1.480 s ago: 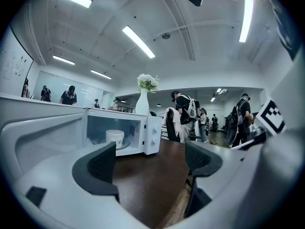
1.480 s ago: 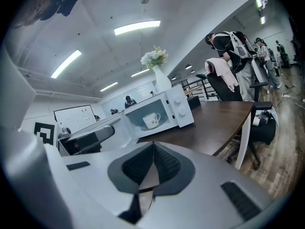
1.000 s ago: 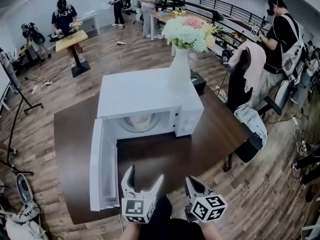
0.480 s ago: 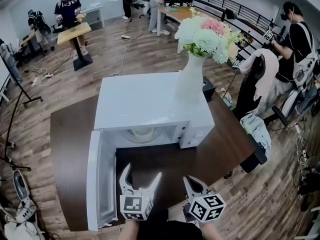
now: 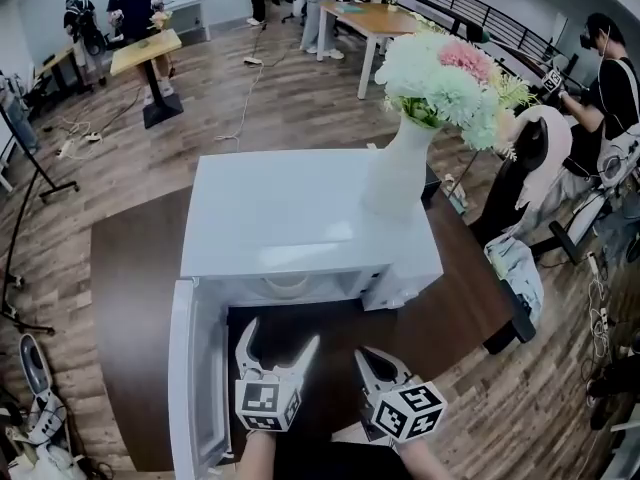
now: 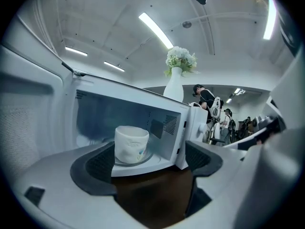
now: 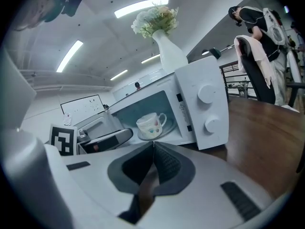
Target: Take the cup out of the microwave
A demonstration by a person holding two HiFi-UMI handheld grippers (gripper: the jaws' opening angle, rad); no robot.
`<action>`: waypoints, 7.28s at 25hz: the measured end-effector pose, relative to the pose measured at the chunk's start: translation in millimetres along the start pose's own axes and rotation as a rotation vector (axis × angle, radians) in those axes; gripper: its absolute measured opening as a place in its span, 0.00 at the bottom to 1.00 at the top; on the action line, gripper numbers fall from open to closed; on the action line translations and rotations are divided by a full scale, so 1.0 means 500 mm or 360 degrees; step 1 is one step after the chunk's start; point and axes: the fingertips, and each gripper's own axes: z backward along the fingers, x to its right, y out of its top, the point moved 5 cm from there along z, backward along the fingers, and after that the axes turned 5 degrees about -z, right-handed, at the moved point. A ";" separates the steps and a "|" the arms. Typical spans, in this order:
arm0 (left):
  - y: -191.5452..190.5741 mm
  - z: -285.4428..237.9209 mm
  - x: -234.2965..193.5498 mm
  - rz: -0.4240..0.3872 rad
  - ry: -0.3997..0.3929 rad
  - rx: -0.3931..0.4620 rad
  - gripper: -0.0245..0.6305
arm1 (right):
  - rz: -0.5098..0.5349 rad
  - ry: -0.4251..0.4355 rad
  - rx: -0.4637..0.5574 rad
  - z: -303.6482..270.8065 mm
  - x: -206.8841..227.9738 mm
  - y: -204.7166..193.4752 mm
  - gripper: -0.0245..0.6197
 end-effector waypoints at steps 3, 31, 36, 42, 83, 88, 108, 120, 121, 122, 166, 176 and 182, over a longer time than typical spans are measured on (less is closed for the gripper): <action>-0.001 -0.022 -0.020 0.0028 0.0012 0.0005 0.71 | 0.0020 0.0015 -0.0035 -0.026 0.000 0.006 0.03; -0.033 -0.210 -0.113 -0.0023 0.0054 -0.0104 0.74 | 0.0079 0.0123 -0.0350 -0.131 0.051 -0.002 0.03; -0.027 -0.237 -0.119 -0.0065 0.0052 -0.0099 0.76 | 0.0089 0.0140 -0.0372 -0.138 0.053 -0.003 0.03; -0.021 -0.275 -0.106 -0.0134 -0.0015 -0.0092 0.80 | 0.0101 0.0146 -0.0416 -0.137 0.068 -0.014 0.03; 0.005 -0.273 -0.080 -0.0259 0.0176 -0.0104 0.81 | 0.0077 0.0051 -0.0393 -0.088 0.100 -0.025 0.03; 0.001 -0.245 -0.072 -0.0251 0.0182 -0.0115 0.81 | 0.0074 0.0059 -0.0367 -0.080 0.095 -0.023 0.03; 0.006 -0.133 -0.027 -0.0229 0.0208 -0.0106 0.81 | 0.0075 0.0116 -0.0272 -0.054 0.072 -0.001 0.03; 0.013 -0.040 0.008 -0.0192 0.0223 -0.0106 0.81 | 0.0133 0.0150 -0.0253 -0.050 0.081 0.015 0.03; 0.015 -0.032 0.010 -0.0184 0.0227 -0.0099 0.81 | 0.0155 0.0158 -0.0250 -0.050 0.081 0.019 0.03; 0.018 -0.025 0.012 -0.0175 0.0233 -0.0090 0.81 | 0.0181 0.0166 -0.0247 -0.050 0.080 0.024 0.03; 0.133 0.162 0.015 -0.0081 0.0377 0.0172 0.81 | 0.0606 0.0392 0.0104 0.015 -0.025 0.185 0.03; 0.121 0.148 0.020 -0.0090 0.0356 0.0151 0.81 | 0.0599 0.0382 0.0085 0.014 -0.020 0.174 0.03; 0.112 0.143 0.020 -0.0082 0.0348 0.0133 0.81 | 0.0570 0.0397 0.0086 0.018 -0.025 0.171 0.03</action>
